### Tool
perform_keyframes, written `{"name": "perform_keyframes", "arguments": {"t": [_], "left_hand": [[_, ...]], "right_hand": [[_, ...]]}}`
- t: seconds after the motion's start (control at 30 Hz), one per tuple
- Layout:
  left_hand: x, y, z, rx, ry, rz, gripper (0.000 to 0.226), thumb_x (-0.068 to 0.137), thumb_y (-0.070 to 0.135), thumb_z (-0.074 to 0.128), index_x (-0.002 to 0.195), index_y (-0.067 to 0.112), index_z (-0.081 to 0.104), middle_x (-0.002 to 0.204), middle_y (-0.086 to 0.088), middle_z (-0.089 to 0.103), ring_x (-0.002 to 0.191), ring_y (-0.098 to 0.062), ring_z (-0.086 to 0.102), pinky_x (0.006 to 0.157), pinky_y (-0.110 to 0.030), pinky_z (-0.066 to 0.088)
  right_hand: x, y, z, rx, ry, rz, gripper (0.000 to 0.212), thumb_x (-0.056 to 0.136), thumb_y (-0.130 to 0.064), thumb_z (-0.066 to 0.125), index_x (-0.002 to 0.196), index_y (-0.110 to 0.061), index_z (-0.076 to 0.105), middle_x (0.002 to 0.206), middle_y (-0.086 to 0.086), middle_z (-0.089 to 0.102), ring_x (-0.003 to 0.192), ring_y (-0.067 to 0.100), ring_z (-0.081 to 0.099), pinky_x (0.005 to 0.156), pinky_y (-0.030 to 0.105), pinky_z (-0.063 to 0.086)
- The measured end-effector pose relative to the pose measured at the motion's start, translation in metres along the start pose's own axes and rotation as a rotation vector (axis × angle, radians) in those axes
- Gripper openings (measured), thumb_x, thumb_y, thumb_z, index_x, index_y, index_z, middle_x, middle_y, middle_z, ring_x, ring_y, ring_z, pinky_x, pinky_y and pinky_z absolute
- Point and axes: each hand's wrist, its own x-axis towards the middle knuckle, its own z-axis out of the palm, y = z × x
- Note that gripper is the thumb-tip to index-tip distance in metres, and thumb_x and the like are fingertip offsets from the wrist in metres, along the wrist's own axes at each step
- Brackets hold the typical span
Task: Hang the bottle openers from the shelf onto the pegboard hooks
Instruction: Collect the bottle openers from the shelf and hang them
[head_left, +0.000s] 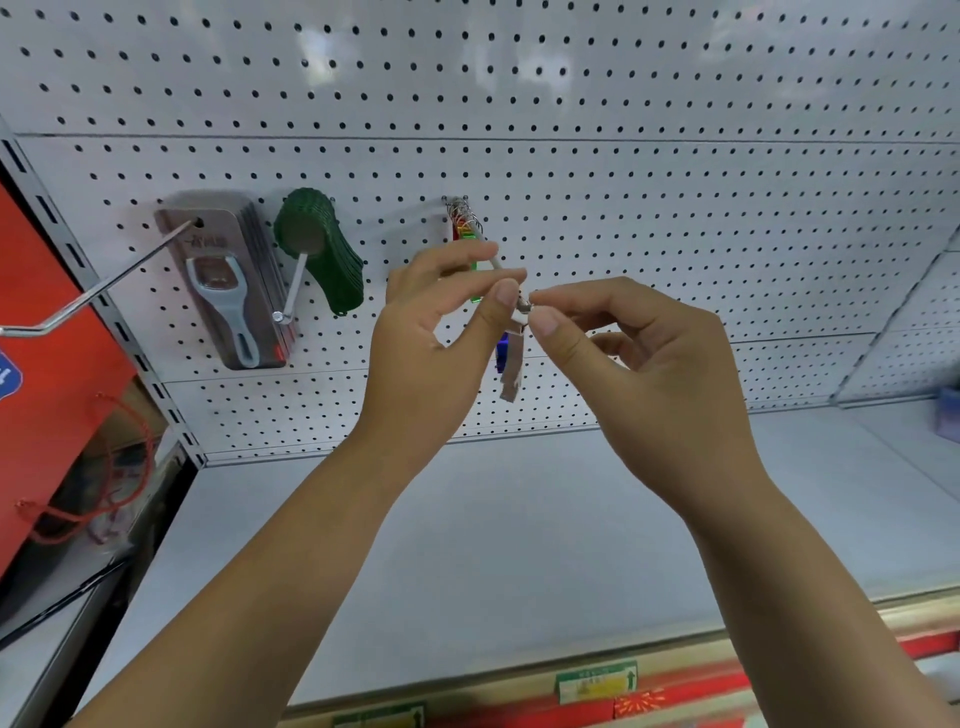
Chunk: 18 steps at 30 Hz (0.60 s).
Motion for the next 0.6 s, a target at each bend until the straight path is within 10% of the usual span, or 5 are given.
{"name": "perform_keyframes", "arguments": {"t": [0.6], "left_hand": [[0.06,-0.032,0.005,0.072,0.052,-0.074,0.006,0.094,0.034,0.069,0.091,0.036,0.075,0.117,0.016,0.062,0.122,-0.008,0.051,0.087,-0.008,0.036]], "right_hand": [[0.004,0.003,0.0,-0.098,0.02,-0.029,0.005,0.091,-0.028,0.073,0.088,-0.025,0.075,0.081,-0.016,0.071,0.081,0.01,0.066,0.076,0.019,0.05]]}}
